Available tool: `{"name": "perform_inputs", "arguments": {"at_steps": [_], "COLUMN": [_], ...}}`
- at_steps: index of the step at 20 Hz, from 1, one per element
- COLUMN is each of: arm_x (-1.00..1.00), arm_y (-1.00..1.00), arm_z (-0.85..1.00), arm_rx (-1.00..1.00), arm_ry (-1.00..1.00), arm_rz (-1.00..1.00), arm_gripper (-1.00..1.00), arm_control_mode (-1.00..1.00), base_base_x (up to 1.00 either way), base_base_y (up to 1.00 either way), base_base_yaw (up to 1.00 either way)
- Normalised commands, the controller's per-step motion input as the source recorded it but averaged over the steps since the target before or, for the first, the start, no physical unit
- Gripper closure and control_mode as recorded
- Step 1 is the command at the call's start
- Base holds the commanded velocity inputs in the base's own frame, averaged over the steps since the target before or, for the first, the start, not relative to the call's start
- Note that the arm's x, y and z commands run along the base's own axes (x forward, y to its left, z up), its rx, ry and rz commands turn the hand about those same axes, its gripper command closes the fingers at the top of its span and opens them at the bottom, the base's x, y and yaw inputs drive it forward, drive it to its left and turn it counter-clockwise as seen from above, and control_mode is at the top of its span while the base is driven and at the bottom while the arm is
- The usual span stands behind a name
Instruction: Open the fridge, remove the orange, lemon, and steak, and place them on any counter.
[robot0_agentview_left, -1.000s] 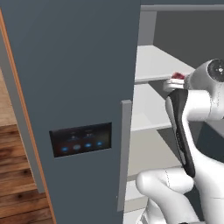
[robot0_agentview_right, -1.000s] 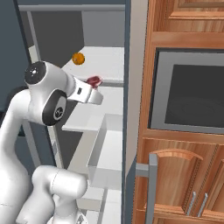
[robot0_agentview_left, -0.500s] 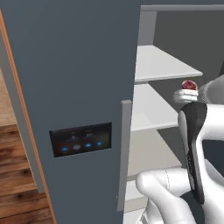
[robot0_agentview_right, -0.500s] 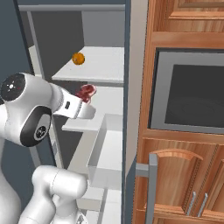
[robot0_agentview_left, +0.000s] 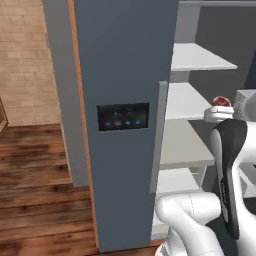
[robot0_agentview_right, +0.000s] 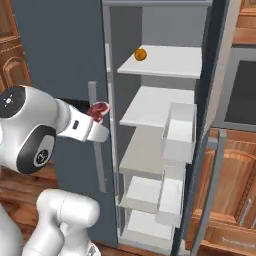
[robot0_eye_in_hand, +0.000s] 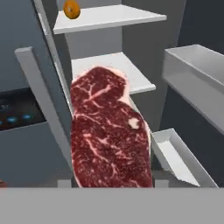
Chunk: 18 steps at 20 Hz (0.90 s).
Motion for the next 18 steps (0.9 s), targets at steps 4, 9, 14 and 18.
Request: {"name": "perform_inputs", "arguments": {"at_steps": [4,9,14,18], "arm_x": [0.0,0.0,0.0,0.0], "arm_y": [0.0,0.0,0.0,0.0], "arm_z": [0.0,0.0,0.0,0.0], "arm_rx": [0.0,0.0,0.0,0.0], "arm_ry": [0.0,0.0,0.0,0.0], "arm_rz": [0.0,0.0,0.0,0.0], "arm_gripper": [1.0,1.0,1.0,1.0], "arm_control_mode": [1.0,1.0,1.0,1.0], "base_base_x": [-0.68,-0.34,-0.12,0.0], "base_base_y": [0.97,1.0,1.0,0.93], "base_base_yaw": [0.53,0.6,0.58,0.56]}}
